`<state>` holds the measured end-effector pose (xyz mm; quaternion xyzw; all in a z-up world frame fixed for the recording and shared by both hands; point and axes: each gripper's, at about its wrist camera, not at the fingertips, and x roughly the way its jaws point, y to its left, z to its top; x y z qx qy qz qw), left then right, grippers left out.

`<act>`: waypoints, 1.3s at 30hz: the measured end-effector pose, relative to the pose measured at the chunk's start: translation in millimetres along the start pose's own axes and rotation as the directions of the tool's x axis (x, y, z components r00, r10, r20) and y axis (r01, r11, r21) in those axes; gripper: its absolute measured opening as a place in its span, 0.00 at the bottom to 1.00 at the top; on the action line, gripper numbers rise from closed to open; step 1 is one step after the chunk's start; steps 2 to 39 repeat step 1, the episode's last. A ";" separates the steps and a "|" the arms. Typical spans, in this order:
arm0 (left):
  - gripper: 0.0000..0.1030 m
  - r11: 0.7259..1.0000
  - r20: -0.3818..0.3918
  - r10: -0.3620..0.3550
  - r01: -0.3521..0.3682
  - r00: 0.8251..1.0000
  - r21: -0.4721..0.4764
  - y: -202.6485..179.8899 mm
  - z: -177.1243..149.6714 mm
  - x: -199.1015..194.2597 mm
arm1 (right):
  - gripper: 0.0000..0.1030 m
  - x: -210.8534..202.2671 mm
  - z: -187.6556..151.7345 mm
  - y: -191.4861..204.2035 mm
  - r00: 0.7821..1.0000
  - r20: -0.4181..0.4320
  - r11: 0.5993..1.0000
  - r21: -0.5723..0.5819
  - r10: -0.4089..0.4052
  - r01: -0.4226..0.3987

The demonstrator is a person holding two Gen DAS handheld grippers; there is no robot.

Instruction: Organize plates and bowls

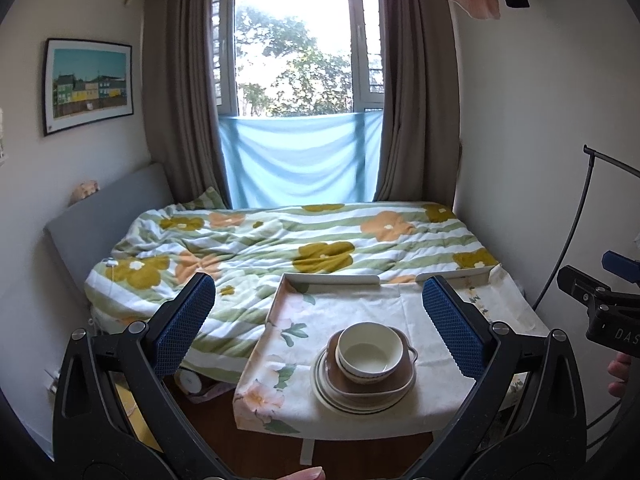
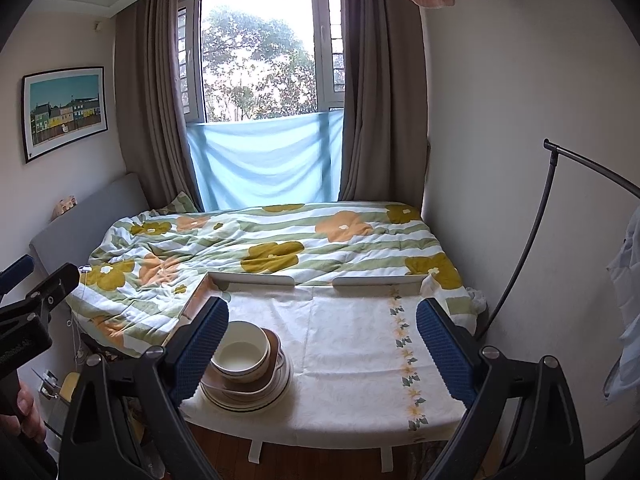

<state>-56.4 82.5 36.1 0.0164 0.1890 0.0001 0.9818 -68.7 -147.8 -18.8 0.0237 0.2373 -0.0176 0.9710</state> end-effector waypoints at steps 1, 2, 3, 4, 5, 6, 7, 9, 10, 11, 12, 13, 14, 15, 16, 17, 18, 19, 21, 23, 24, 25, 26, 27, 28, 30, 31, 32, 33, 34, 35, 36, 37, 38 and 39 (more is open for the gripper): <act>1.00 1.000 0.003 0.004 -0.004 1.000 0.002 0.1 0.4 0.0 | 0.91 1.0 -0.8 0.2 1.000 -0.002 1.000 0.001 0.001 -0.001; 1.00 1.000 0.003 0.004 -0.004 1.000 0.002 0.1 0.4 0.0 | 0.91 1.0 -0.8 0.2 1.000 -0.002 1.000 0.001 0.001 -0.001; 1.00 1.000 0.003 0.004 -0.004 1.000 0.002 0.1 0.4 0.0 | 0.91 1.0 -0.8 0.2 1.000 -0.002 1.000 0.001 0.001 -0.001; 1.00 1.000 0.003 0.004 -0.004 1.000 0.002 0.1 0.4 0.0 | 0.91 1.0 -0.8 0.2 1.000 -0.002 1.000 0.001 0.001 -0.001; 1.00 1.000 0.003 0.004 -0.004 1.000 0.002 0.1 0.4 0.0 | 0.91 1.0 -0.8 0.2 1.000 -0.002 1.000 0.001 0.001 -0.001; 1.00 1.000 0.003 0.004 -0.004 1.000 0.002 0.1 0.4 0.0 | 0.91 1.0 -0.8 0.2 1.000 -0.002 1.000 0.001 0.001 -0.001; 1.00 1.000 0.003 0.004 -0.004 1.000 0.002 0.1 0.4 0.0 | 0.91 1.0 -0.8 0.2 1.000 -0.002 1.000 0.001 0.001 -0.001; 1.00 1.000 0.003 0.004 -0.004 1.000 0.002 0.1 0.4 0.0 | 0.91 1.0 -0.8 0.2 1.000 -0.002 1.000 0.001 0.001 -0.001; 1.00 1.000 0.003 0.004 -0.004 1.000 0.002 0.1 0.4 0.0 | 0.91 1.0 -0.8 0.2 1.000 -0.002 1.000 0.001 0.001 -0.001; 1.00 1.000 0.003 0.004 -0.004 1.000 0.002 0.1 0.4 0.0 | 0.91 1.0 -0.8 0.2 1.000 -0.002 1.000 0.001 0.001 -0.001; 1.00 1.000 0.003 0.004 -0.004 1.000 0.002 0.1 0.4 0.0 | 0.91 1.0 -0.8 0.2 1.000 -0.002 1.000 0.001 0.001 -0.001; 1.00 1.000 0.003 0.004 -0.004 1.000 0.002 0.1 0.4 0.0 | 0.91 1.0 -0.8 0.2 1.000 -0.002 1.000 0.001 0.001 -0.001; 1.00 1.000 0.003 0.004 -0.004 1.000 0.002 0.1 0.4 0.0 | 0.91 1.0 -0.8 0.2 1.000 -0.002 1.000 0.001 0.001 -0.001; 1.00 1.000 0.003 0.004 -0.004 1.000 0.002 0.1 0.4 0.0 | 0.91 1.0 -0.8 0.2 1.000 -0.002 1.000 0.001 0.001 -0.001; 1.00 1.000 0.003 0.004 -0.004 1.000 0.002 0.1 0.4 0.0 | 0.91 1.0 -0.8 0.2 1.000 -0.002 1.000 0.001 0.001 -0.001; 1.00 1.000 0.003 0.004 -0.004 1.000 0.002 0.1 0.4 0.0 | 0.91 1.0 -0.8 0.2 1.000 -0.002 1.000 0.001 0.001 -0.001; 1.00 1.000 0.003 0.004 -0.004 1.000 0.002 0.1 0.4 0.0 | 0.91 1.0 -0.8 0.2 1.000 -0.002 1.000 0.001 0.001 -0.001; 1.00 1.000 0.003 0.004 -0.004 1.000 0.002 0.1 0.4 0.0 | 0.91 1.0 -0.8 0.2 1.000 -0.002 1.000 0.001 0.001 -0.001; 1.00 1.000 0.003 0.004 -0.004 1.000 0.002 0.1 0.4 0.0 | 0.91 1.0 -0.8 0.2 1.000 -0.002 1.000 0.001 0.001 -0.001; 1.00 1.000 0.003 0.004 -0.004 1.000 0.002 0.1 0.4 0.0 | 0.91 1.0 -0.8 0.2 1.000 -0.002 1.000 0.001 0.001 -0.001; 1.00 1.000 0.003 0.004 -0.004 1.000 0.002 0.1 0.4 0.0 | 0.91 1.0 -0.8 0.2 1.000 -0.002 1.000 0.001 0.001 -0.001; 1.00 1.000 0.003 0.004 -0.004 1.000 0.002 0.1 0.4 0.0 | 0.91 1.0 -0.8 0.2 1.000 -0.002 1.000 0.001 0.001 -0.001; 1.00 1.000 0.003 0.004 -0.004 1.000 0.002 0.1 0.4 0.0 | 0.91 1.0 -0.8 0.2 1.000 -0.002 1.000 0.001 0.001 -0.001; 1.00 1.000 0.003 0.004 -0.004 1.000 0.002 0.1 0.4 0.0 | 0.91 1.0 -0.8 0.2 1.000 -0.002 1.000 0.001 0.001 -0.001; 1.00 1.000 0.003 0.004 -0.004 1.000 0.002 0.1 0.4 0.0 | 0.91 1.0 -0.8 0.2 1.000 -0.002 1.000 0.001 0.001 -0.001; 1.00 1.000 0.003 0.004 -0.004 1.000 0.002 0.1 0.4 0.0 | 0.91 1.0 -0.8 0.2 1.000 -0.002 1.000 0.001 0.001 -0.001; 1.00 1.000 0.003 0.004 -0.004 1.000 0.002 0.1 0.4 0.0 | 0.91 1.0 -0.8 0.2 1.000 -0.002 1.000 0.001 0.001 -0.001; 1.00 1.000 0.003 0.004 -0.004 1.000 0.002 0.1 0.4 0.0 | 0.91 1.0 -0.8 0.2 1.000 -0.002 1.000 0.001 0.001 -0.001; 1.00 1.000 0.003 0.004 -0.004 1.000 0.002 0.1 0.4 0.0 | 0.91 1.0 -0.8 0.2 1.000 -0.002 1.000 0.001 0.001 -0.001; 1.00 1.000 0.003 0.004 -0.004 1.000 0.002 0.1 0.4 0.0 | 0.91 1.0 -0.8 0.2 1.000 -0.002 1.000 0.001 0.001 -0.001; 1.00 1.000 0.003 0.004 -0.004 1.000 0.002 0.1 0.4 0.0 | 0.91 1.0 -0.8 0.2 1.000 -0.002 1.000 0.001 0.001 -0.001; 1.00 1.000 0.003 0.004 -0.004 1.000 0.002 0.1 0.4 0.0 | 0.91 1.0 -0.8 0.2 1.000 -0.002 1.000 0.001 0.001 -0.001; 1.00 1.000 0.003 0.004 -0.004 1.000 0.002 0.1 0.4 0.0 | 0.91 1.0 -0.8 0.2 1.000 -0.002 1.000 0.001 0.001 -0.001; 1.00 1.000 0.003 0.004 -0.004 1.000 0.002 0.1 0.4 0.0 | 0.91 1.0 -0.8 0.2 1.000 -0.002 1.000 0.001 0.001 -0.001; 1.00 1.000 0.003 0.004 -0.004 1.000 0.002 0.1 0.4 0.0 | 0.91 1.0 -0.8 0.2 1.000 -0.002 1.000 0.001 0.001 -0.001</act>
